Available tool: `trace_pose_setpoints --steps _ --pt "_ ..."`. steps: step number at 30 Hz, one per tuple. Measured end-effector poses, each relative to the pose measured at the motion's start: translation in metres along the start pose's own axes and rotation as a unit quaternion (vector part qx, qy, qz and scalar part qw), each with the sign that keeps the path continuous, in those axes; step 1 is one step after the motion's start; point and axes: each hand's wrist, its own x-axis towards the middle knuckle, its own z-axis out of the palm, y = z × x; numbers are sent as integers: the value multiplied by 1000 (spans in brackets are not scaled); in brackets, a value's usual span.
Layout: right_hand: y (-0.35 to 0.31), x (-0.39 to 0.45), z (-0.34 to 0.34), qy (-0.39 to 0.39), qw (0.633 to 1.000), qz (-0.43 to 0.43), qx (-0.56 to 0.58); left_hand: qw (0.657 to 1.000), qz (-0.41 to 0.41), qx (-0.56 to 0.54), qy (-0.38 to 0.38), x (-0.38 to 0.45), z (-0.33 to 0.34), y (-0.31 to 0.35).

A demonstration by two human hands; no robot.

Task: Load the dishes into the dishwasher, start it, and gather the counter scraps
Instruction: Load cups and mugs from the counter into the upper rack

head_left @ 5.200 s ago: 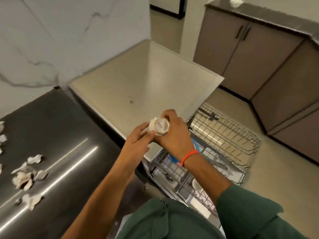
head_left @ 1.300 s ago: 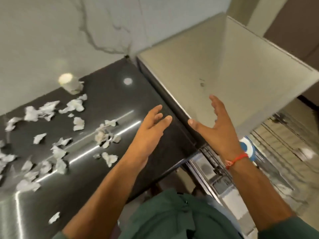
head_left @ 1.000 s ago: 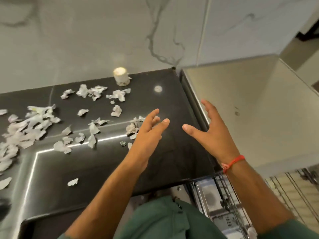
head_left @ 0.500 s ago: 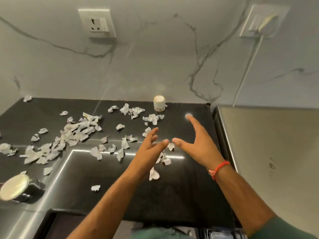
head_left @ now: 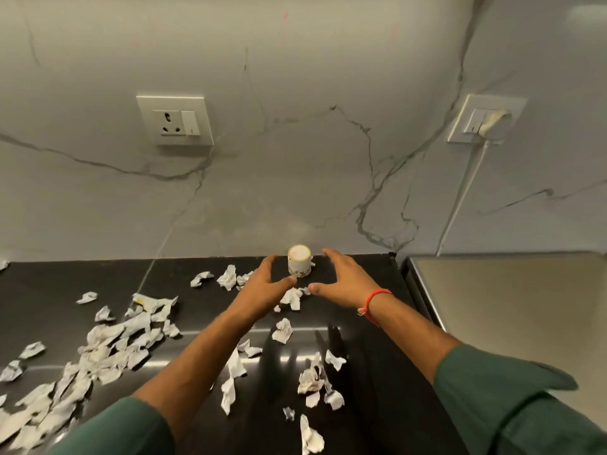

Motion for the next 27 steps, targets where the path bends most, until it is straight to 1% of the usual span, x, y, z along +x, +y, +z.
trace_pose_setpoints --steps 4,9,13,18,22,27 --pt "-1 28 5 -4 999 31 -29 999 -4 37 -32 33 -3 -1" --pt "2 57 11 -16 995 78 -63 996 -31 37 -69 62 -3 -8" --pt "7 81 20 -27 988 109 -106 995 -65 23 -73 81 -3 -13" --pt "14 104 32 -37 978 141 -149 995 -80 22 -61 99 -4 -22" --pt "10 122 45 -38 980 139 -134 995 -84 9 -46 111 -6 -30" --pt "6 138 65 -18 993 103 -48 995 -82 -1 -56 116 -3 -39"
